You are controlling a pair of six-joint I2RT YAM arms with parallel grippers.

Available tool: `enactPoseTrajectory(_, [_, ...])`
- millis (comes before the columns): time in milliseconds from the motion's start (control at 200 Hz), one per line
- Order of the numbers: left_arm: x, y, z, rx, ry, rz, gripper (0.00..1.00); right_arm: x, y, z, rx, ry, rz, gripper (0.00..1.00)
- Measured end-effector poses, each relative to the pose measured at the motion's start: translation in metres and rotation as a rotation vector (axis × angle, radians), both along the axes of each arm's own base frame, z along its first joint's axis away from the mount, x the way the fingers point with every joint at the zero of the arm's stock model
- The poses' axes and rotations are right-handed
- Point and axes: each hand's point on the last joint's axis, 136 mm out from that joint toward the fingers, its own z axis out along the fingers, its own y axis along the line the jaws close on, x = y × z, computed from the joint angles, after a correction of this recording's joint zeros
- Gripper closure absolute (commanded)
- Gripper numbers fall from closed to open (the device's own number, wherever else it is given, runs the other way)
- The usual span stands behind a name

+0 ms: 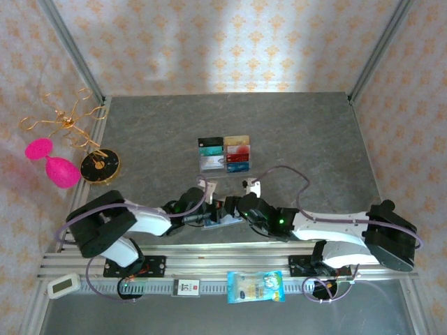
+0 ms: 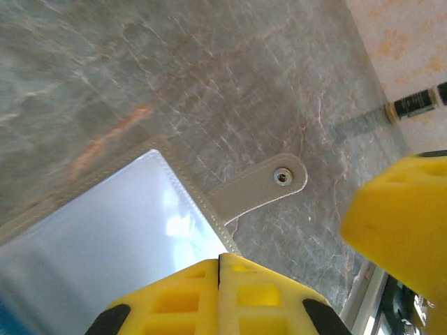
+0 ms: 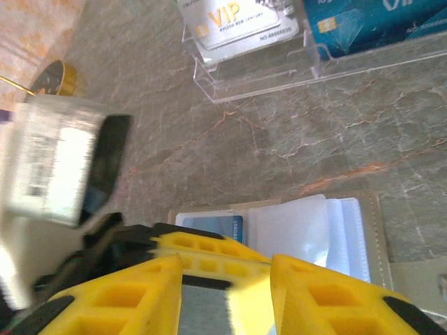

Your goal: Take the credit cards out of the card holder

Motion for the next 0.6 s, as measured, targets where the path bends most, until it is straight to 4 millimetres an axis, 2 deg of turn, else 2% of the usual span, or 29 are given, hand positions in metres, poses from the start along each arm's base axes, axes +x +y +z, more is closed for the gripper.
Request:
enactPoseTrajectory(125, [0.0,-0.007,-0.013,0.015,0.033,-0.025,1.0,-0.001,-0.009,-0.004,-0.014,0.008,-0.023,0.65])
enactPoseTrajectory(180, [-0.001,-0.007,-0.012,0.012,0.033,-0.027,1.0,-0.001,-0.011,-0.005,-0.019,0.01,-0.026,0.66])
enactPoseTrajectory(250, [0.0,-0.007,-0.001,-0.011,0.011,-0.026,1.0,-0.002,-0.012,-0.002,-0.016,0.006,-0.025,0.7])
enactPoseTrajectory(325, [-0.001,-0.003,0.023,-0.055,-0.034,-0.015,1.0,-0.001,-0.012,0.0,-0.015,0.001,-0.019,0.75])
enactPoseTrajectory(476, [-0.007,0.023,0.054,-0.092,-0.113,0.055,1.0,0.007,0.0,0.009,0.002,0.014,0.044,0.82])
enactPoseTrajectory(551, [-0.009,0.039,0.058,-0.098,-0.131,0.091,1.0,0.009,0.013,0.007,-0.001,0.043,0.098,0.85])
enactPoseTrajectory(601, [-0.009,0.052,0.05,-0.079,-0.124,0.121,1.0,0.008,0.026,0.004,-0.006,0.067,0.148,0.87])
